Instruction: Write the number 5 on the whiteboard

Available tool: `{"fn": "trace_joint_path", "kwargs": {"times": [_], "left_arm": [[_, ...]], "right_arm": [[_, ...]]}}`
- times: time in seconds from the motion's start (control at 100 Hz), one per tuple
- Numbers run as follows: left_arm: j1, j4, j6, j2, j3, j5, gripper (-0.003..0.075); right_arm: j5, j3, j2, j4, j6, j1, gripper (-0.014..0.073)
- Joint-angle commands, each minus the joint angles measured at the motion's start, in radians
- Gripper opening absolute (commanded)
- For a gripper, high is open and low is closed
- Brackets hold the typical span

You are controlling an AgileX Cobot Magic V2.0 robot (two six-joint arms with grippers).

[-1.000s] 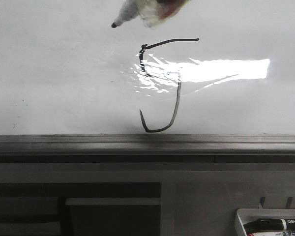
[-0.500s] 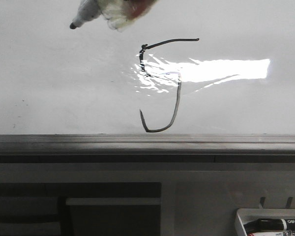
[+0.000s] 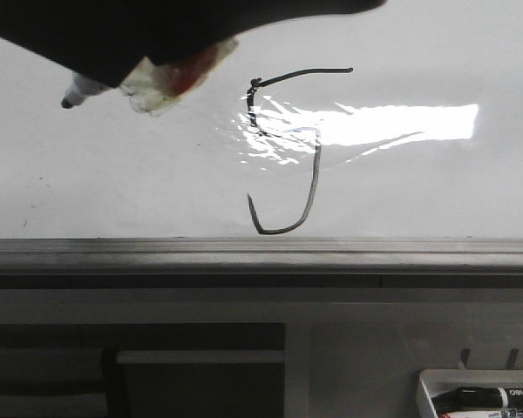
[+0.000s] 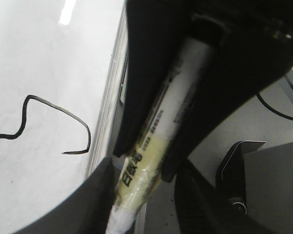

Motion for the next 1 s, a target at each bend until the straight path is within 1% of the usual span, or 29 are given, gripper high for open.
{"fn": "trace_joint_path", "kwargs": {"times": [0.0, 0.22, 0.29, 0.44, 0.61, 0.66, 0.7, 0.75, 0.83, 0.88, 0.91, 0.99], "left_arm": [[-0.007, -0.032, 0.001, -0.006, -0.036, -0.049, 0.0206], [-0.007, -0.032, 0.001, 0.01, -0.036, -0.045, 0.0074], [-0.007, -0.011, -0.002, 0.015, -0.036, -0.042, 0.0042], [-0.007, 0.046, -0.018, 0.017, -0.036, -0.038, 0.0044], [-0.007, 0.077, -0.018, 0.017, -0.036, -0.038, 0.0045], [-0.007, 0.079, -0.018, 0.017, -0.036, -0.038, 0.0058], [-0.007, 0.079, -0.018, 0.017, -0.036, -0.038, 0.0085], [-0.007, 0.085, -0.018, 0.017, -0.036, -0.038, 0.0136], [-0.007, 0.095, -0.018, 0.017, -0.036, -0.038, 0.024], [-0.007, 0.099, -0.018, 0.017, -0.036, -0.038, 0.0281], [-0.007, 0.099, -0.018, 0.017, -0.036, -0.042, 0.0288], [-0.007, 0.099, -0.018, 0.019, -0.036, -0.042, 0.0268]], "right_arm": [[-0.069, -0.029, -0.015, -0.027, -0.01, 0.001, -0.0069], [-0.076, -0.029, -0.015, -0.027, -0.01, 0.001, -0.0069], [-0.076, -0.029, -0.015, -0.027, -0.01, 0.001, -0.0069], [-0.076, -0.029, -0.015, -0.027, -0.01, 0.001, -0.0069], [-0.076, -0.029, -0.015, -0.027, -0.01, 0.001, -0.0069], [-0.076, -0.029, -0.015, -0.027, -0.01, 0.001, -0.0069], [-0.076, -0.029, -0.015, -0.027, -0.01, 0.001, -0.0069], [-0.076, -0.029, -0.015, -0.027, -0.01, 0.001, -0.0069], [-0.076, -0.029, -0.015, -0.027, -0.01, 0.001, -0.0069], [-0.076, -0.029, -0.015, -0.027, -0.01, 0.001, -0.0069], [-0.076, -0.029, -0.015, -0.027, -0.01, 0.001, -0.0069], [-0.076, -0.029, -0.015, -0.027, -0.01, 0.001, -0.0069]]}}
